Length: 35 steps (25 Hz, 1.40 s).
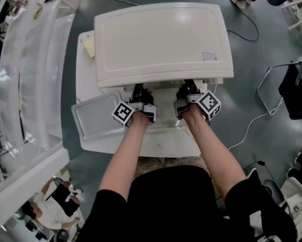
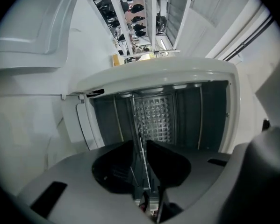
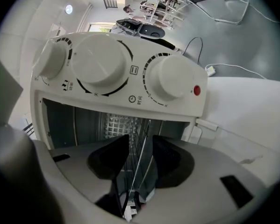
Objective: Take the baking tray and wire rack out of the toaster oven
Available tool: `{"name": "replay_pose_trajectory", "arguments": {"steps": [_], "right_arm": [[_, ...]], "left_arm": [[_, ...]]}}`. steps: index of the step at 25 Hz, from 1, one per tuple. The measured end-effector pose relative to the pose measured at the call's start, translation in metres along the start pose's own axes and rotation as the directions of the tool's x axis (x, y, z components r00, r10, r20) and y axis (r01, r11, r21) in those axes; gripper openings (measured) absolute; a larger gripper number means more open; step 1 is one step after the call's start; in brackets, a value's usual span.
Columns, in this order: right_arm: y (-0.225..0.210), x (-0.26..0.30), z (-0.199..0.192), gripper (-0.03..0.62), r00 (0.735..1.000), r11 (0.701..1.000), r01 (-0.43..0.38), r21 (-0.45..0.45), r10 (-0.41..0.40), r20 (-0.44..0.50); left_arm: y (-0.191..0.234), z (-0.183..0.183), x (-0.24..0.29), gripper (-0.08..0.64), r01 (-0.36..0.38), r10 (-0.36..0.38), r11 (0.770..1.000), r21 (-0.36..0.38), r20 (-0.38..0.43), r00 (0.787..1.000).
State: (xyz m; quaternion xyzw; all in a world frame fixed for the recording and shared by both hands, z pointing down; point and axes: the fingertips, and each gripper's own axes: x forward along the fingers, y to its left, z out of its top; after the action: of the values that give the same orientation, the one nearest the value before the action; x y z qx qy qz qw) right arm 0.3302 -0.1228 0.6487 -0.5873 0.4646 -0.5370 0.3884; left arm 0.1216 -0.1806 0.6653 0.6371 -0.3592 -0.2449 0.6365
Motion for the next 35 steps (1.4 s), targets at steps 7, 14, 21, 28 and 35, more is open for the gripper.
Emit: {"name": "replay_pose_trajectory", "arguments": {"steps": [7, 14, 21, 28, 35], "right_arm": [[-0.004, 0.012, 0.003, 0.164, 1.000, 1.000, 0.001, 0.008, -0.001, 0.004], [-0.008, 0.016, 0.007, 0.091, 1.000, 1.000, 0.016, 0.005, -0.016, 0.012], [-0.005, 0.014, 0.010, 0.043, 0.999, 1.000, 0.016, 0.003, -0.016, 0.043], [-0.007, 0.005, 0.006, 0.041, 0.998, 0.999, 0.013, 0.047, -0.016, 0.063], [-0.014, -0.023, -0.004, 0.040, 0.999, 0.999, 0.026, 0.024, -0.027, 0.039]], "left_arm": [[-0.004, -0.002, 0.015, 0.103, 0.039, -0.039, 0.998, -0.044, -0.004, 0.999], [-0.004, -0.001, 0.022, 0.067, 0.025, -0.025, 0.998, -0.057, -0.003, 1.000], [-0.009, 0.001, 0.022, 0.026, 0.042, -0.042, 0.996, -0.078, 0.005, 0.999], [-0.008, -0.002, 0.013, 0.026, 0.034, -0.036, 0.997, -0.071, -0.015, 0.999], [-0.006, -0.013, -0.014, 0.025, 0.039, -0.041, 0.997, -0.074, -0.031, 0.999]]}}
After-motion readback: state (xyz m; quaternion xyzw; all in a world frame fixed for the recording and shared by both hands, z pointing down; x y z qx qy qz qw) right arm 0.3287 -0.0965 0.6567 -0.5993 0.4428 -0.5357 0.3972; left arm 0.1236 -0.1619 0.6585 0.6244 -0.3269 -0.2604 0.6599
